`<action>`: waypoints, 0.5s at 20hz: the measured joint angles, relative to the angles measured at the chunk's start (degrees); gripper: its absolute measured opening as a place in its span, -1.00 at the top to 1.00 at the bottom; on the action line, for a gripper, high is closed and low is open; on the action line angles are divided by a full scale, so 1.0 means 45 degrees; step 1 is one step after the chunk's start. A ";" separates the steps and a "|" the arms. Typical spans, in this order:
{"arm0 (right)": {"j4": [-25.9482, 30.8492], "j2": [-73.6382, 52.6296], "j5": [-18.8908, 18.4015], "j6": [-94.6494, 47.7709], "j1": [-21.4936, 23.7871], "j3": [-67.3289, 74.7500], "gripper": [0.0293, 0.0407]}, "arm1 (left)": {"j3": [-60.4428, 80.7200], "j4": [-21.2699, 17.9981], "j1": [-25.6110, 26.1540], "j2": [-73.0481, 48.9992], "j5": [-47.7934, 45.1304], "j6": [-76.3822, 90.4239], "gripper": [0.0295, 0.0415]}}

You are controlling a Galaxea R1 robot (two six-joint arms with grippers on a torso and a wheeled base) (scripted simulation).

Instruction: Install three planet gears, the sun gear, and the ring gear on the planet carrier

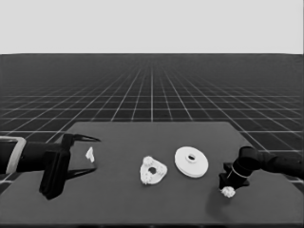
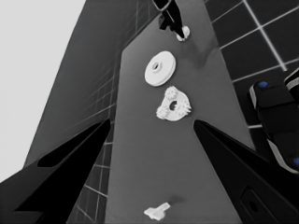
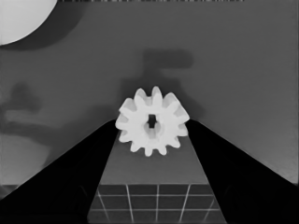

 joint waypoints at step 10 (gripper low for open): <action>0.2405 -0.0922 -0.1943 0.0213 0.3051 0.1616 0.71 | 0.0000 0.0000 0.0000 0.0000 0.0000 0.0000 -0.49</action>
